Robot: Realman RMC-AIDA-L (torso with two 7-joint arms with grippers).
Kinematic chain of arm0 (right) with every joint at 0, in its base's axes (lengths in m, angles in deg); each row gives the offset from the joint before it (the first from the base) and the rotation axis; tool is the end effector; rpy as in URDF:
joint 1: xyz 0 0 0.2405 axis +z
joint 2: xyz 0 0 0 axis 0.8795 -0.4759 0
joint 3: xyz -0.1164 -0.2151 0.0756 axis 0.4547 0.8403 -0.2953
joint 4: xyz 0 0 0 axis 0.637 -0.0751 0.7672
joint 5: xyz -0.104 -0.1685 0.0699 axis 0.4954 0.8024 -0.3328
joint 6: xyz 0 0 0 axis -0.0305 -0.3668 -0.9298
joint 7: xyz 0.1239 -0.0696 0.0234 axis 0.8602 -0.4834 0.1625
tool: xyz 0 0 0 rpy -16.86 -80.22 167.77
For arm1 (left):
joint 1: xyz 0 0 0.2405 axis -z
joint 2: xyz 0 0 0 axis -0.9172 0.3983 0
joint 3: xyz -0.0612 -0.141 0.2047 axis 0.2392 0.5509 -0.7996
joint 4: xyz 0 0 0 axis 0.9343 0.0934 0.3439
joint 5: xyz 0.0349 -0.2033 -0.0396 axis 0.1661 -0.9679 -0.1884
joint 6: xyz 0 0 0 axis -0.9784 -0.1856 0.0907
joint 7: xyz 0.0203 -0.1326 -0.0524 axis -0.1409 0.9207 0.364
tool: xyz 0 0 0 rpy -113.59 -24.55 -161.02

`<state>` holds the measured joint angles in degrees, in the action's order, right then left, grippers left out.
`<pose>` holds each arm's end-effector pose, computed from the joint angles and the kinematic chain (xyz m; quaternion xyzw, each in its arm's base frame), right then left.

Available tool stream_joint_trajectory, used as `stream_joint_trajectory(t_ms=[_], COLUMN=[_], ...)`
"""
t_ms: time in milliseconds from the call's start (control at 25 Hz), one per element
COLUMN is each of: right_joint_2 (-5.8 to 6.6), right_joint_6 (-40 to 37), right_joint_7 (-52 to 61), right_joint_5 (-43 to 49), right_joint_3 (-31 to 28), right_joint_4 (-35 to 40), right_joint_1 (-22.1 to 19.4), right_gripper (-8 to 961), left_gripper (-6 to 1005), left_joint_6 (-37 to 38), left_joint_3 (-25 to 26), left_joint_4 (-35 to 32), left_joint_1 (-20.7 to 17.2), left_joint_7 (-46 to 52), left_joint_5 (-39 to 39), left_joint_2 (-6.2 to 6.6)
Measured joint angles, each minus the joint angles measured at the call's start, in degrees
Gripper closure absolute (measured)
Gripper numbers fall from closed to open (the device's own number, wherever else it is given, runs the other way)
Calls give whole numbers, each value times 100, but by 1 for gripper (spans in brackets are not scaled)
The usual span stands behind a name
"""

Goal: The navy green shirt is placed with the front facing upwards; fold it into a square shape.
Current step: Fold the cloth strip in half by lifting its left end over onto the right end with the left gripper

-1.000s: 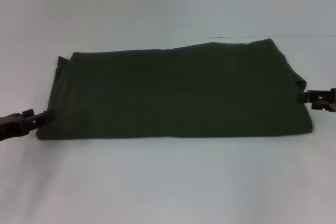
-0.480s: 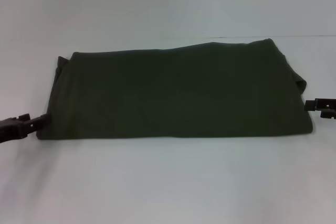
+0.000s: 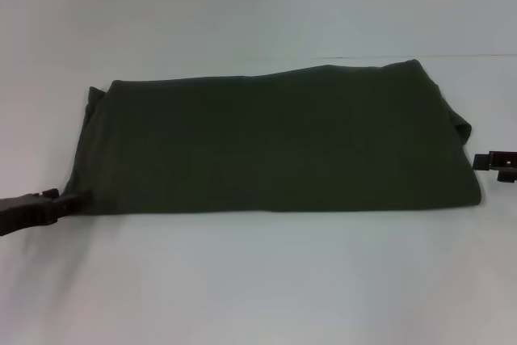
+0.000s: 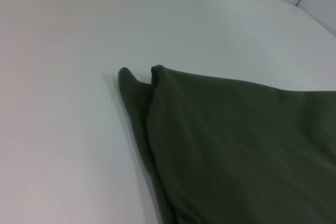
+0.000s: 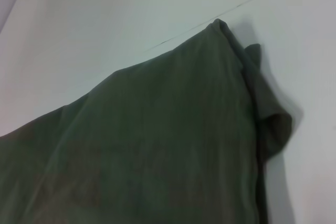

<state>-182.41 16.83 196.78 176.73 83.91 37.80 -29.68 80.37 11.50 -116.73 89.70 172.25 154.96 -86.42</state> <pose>0.3508 0.3621 0.0718 -0.7227 0.6272 0.1633 0.2403 -0.3623 0.3162 0.0334 -0.7812 -0.5036 -0.1737 0.3256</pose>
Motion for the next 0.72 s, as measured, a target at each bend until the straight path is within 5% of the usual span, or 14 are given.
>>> stream_joint_trajectory(t_ms=[560,720], right_joint_2=[-10,-14], right_joint_6=[2,2], right_joint_7=[0,0], right_joint_5=[-1,-1], right_joint_3=[0,-7], right_joint_4=[6,6], right_joint_1=[-9,-9], right_gripper=[234,235], left_gripper=[296,500], left_joint_6=[-111,-171], left_joint_3=[-176,-268], left_joint_4=[-18,-37], left_joint_1=[65,96], left_joint_7=[12,93], left_joint_5=[142,294], left_joint_2=[10,7])
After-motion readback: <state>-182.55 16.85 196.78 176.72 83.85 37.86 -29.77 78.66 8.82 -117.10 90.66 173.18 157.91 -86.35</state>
